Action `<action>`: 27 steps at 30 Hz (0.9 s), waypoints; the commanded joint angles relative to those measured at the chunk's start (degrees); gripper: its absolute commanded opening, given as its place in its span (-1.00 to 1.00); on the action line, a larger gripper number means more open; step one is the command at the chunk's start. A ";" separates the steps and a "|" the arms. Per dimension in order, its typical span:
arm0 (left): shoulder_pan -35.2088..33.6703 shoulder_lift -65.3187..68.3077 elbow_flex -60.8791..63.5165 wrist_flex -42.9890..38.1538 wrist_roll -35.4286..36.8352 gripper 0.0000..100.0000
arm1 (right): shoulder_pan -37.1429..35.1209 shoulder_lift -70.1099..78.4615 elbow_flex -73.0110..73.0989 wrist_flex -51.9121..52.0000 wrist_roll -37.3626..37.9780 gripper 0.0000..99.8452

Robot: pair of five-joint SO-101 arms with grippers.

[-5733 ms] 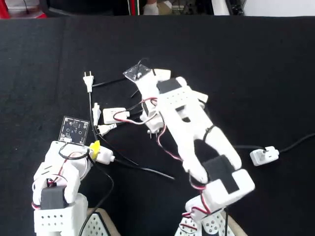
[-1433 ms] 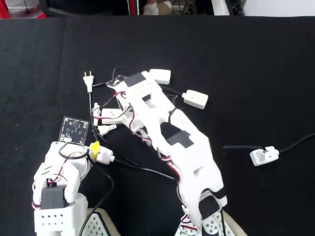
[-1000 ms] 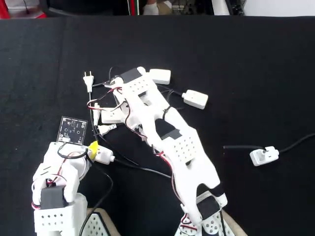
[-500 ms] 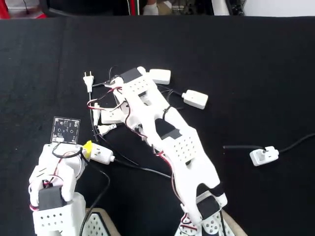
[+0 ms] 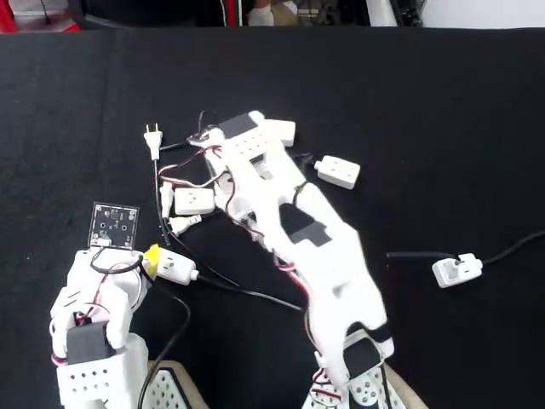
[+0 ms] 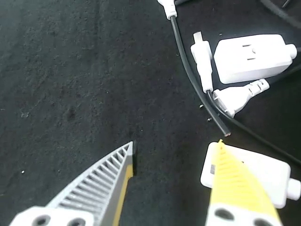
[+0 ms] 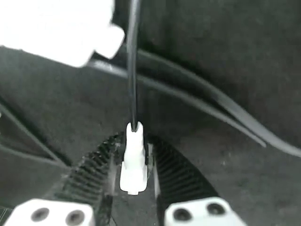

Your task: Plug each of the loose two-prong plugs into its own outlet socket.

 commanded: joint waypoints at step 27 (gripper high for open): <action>15.96 -0.44 0.75 -9.23 16.79 -0.47 | -6.77 -91.38 83.38 -63.82 -25.67 -0.98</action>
